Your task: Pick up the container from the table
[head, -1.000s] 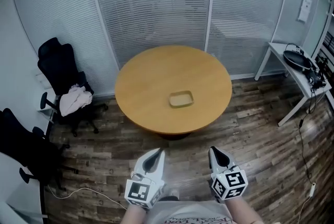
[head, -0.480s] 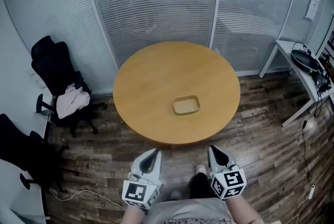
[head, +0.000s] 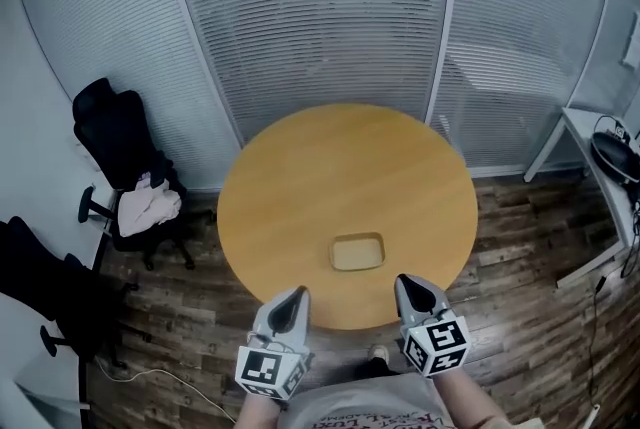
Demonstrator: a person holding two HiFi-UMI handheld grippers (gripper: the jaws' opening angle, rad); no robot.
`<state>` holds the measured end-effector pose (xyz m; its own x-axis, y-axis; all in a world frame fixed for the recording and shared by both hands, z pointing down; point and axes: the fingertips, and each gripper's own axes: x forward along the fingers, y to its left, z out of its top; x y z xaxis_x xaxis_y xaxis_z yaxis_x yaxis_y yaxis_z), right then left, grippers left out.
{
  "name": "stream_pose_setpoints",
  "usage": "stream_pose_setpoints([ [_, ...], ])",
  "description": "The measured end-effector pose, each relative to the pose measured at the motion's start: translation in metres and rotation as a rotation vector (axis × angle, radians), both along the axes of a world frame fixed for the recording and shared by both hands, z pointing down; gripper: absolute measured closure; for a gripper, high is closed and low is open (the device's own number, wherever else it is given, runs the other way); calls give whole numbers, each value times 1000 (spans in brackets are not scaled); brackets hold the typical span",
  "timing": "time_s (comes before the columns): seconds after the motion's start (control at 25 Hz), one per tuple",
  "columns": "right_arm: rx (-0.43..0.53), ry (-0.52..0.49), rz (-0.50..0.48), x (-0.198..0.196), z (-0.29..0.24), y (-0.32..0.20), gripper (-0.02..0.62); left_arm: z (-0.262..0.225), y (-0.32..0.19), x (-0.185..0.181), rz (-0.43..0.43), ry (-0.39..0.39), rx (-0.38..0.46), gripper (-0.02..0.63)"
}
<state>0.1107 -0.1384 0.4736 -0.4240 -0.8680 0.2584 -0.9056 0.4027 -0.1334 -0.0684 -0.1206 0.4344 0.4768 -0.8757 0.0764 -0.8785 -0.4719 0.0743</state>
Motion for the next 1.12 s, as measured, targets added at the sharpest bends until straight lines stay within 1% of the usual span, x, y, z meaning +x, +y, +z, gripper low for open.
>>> stream_pose_setpoints([
  [0.08,-2,0,-15,18,0,-28,592,-2,-25,17,-17,0,5,600],
  [0.2,-30,1,-37,42,8,-62,592,-1,-56,40,-43,-8,2,600],
  [0.36,-56,34,-82,55,17,-101,592,7,-89,54,-57,-22,-11,600],
  [0.48,-76,33,-87,54,22,-124,592,10,-112,47,-73,-2,-27,600],
  [0.6,-107,25,-78,49,33,-139,592,17,-135,37,-82,-22,-43,600],
  [0.68,-127,28,-63,45,41,-148,592,23,-151,33,-64,-34,-53,600],
  [0.88,-177,50,-15,37,61,-166,592,36,-182,24,-17,-34,-78,600],
  [0.96,-223,82,-9,35,78,-174,592,40,-194,21,-6,-35,-79,600],
  [1.12,-376,154,-18,31,129,-183,592,58,-209,15,-9,-32,-104,600],
])
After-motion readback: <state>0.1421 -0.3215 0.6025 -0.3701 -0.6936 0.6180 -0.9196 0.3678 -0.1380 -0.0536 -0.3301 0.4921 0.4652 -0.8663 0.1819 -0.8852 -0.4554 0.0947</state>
